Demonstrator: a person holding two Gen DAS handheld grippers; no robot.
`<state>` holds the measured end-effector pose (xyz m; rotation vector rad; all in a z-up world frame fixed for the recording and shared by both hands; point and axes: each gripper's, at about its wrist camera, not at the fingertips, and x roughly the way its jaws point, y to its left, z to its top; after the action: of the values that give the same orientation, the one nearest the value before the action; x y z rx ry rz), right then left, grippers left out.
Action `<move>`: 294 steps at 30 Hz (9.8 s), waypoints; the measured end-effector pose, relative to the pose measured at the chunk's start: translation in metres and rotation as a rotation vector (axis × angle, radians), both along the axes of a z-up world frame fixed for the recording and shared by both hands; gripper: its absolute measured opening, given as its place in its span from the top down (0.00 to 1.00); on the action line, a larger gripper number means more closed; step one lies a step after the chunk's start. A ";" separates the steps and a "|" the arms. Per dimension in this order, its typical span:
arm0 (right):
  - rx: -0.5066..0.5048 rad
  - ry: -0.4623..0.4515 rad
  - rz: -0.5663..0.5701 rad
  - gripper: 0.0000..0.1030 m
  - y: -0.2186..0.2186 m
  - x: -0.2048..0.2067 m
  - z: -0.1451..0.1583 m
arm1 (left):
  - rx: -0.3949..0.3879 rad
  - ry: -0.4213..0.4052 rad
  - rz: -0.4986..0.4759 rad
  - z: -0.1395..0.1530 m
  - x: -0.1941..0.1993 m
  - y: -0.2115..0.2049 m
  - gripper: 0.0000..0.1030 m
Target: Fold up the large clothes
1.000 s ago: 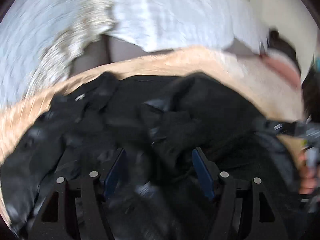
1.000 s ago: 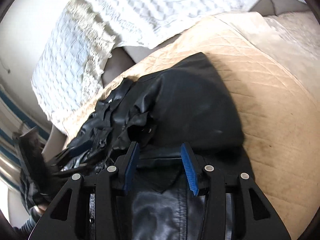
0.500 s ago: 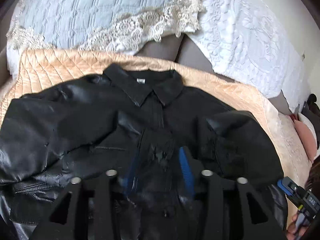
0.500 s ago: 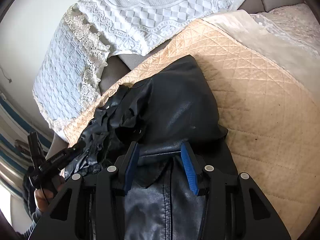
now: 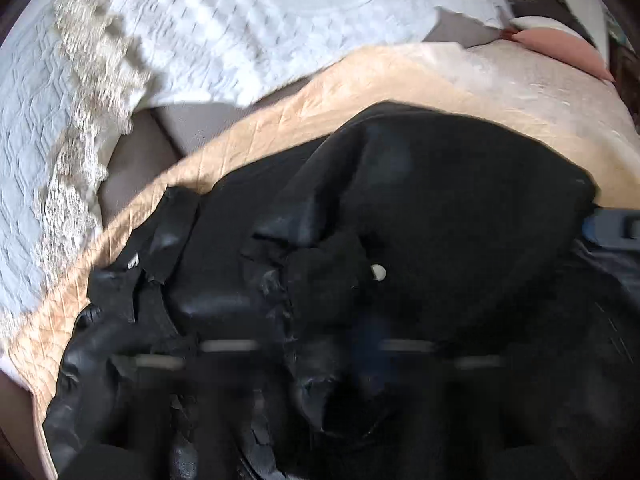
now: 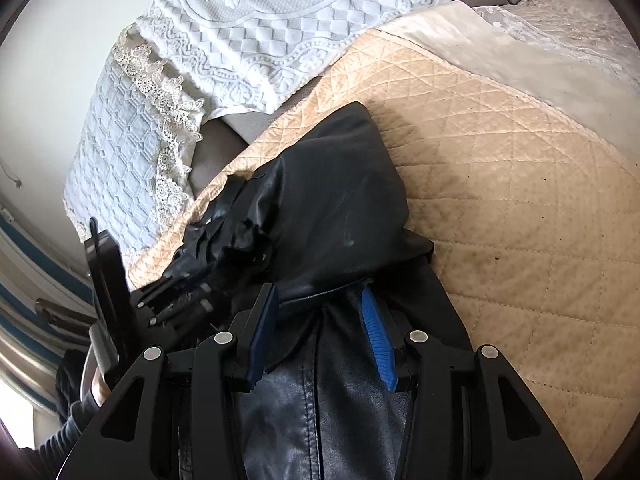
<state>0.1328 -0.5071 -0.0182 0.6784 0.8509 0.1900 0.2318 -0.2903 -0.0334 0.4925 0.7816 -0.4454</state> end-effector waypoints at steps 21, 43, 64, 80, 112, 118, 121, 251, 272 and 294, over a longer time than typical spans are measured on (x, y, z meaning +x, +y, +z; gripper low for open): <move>-0.044 0.005 0.013 0.56 0.004 0.002 -0.002 | -0.527 0.273 0.474 0.016 0.036 0.148 0.34; -0.065 0.015 0.014 0.56 0.008 0.002 -0.007 | -0.516 0.361 0.453 0.004 0.045 0.130 0.27; -0.285 0.157 0.030 1.00 0.000 0.040 -0.006 | -0.380 0.155 0.430 0.040 0.012 0.174 0.65; -0.448 0.148 0.119 0.90 0.017 0.113 -0.004 | -0.238 0.133 0.708 -0.012 0.025 0.329 0.54; -0.524 0.141 0.304 0.86 0.102 0.064 -0.003 | -0.296 0.166 0.721 -0.002 -0.052 0.355 0.39; -0.517 0.142 0.308 0.86 0.096 0.058 0.000 | -0.253 0.147 0.696 -0.006 -0.051 0.344 0.33; -0.526 0.108 0.290 0.78 0.096 0.039 0.023 | -0.267 0.140 0.686 0.008 -0.061 0.341 0.33; 0.106 -0.001 0.155 0.95 0.006 0.051 0.100 | -0.869 0.125 0.679 0.096 -0.083 0.428 0.95; -0.300 0.102 0.214 0.45 0.003 0.137 0.047 | -0.524 0.238 0.687 0.025 0.027 0.408 0.32; -0.280 -0.172 0.180 0.94 0.008 0.141 0.119 | -0.542 -0.159 0.495 0.117 0.001 0.362 0.94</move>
<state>0.2737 -0.4987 0.1011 0.3186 0.7551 0.2807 0.2329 0.0716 0.0837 -0.1735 0.5704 -0.1384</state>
